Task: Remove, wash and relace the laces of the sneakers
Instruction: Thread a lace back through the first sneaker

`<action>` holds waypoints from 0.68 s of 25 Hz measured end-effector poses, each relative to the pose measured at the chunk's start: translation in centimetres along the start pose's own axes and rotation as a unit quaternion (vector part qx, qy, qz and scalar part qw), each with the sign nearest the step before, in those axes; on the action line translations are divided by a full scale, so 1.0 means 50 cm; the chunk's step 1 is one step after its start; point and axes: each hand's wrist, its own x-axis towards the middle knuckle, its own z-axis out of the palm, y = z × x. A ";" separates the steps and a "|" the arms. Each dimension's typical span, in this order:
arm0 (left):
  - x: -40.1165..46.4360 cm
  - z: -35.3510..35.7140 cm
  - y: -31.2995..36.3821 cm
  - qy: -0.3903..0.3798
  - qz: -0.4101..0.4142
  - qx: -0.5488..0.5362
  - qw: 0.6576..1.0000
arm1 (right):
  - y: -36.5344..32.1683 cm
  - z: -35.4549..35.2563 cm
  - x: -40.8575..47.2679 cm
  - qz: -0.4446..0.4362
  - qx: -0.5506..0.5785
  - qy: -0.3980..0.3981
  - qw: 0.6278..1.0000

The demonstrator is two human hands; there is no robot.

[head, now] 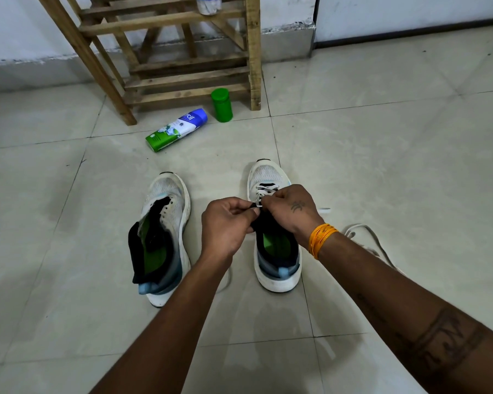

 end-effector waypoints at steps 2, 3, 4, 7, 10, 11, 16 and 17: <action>-0.001 -0.001 0.000 -0.002 -0.001 -0.004 1.000 | -0.003 0.000 0.000 -0.002 -0.020 0.009 1.000; -0.003 0.000 0.002 -0.003 0.003 -0.001 1.000 | -0.004 0.000 0.000 -0.005 -0.031 0.012 0.999; -0.006 0.000 0.005 -0.003 0.012 0.010 1.000 | -0.005 0.000 -0.002 -0.010 -0.040 0.011 0.999; -0.014 0.001 0.008 0.006 0.095 0.111 0.989 | -0.006 0.002 -0.011 -0.032 -0.051 -0.002 0.998; -0.016 0.006 0.006 0.004 0.152 0.150 0.977 | -0.003 -0.001 -0.009 -0.021 -0.036 0.010 0.999; -0.017 0.007 0.004 0.004 0.151 0.143 0.978 | -0.003 -0.001 -0.008 -0.008 -0.017 0.010 1.000; -0.032 0.015 0.000 0.012 0.121 0.101 0.987 | 0.010 0.010 -0.016 -0.007 0.042 -0.002 0.999; -0.032 0.015 0.002 0.001 0.118 0.096 0.988 | 0.017 0.011 -0.015 -0.014 0.051 0.003 0.999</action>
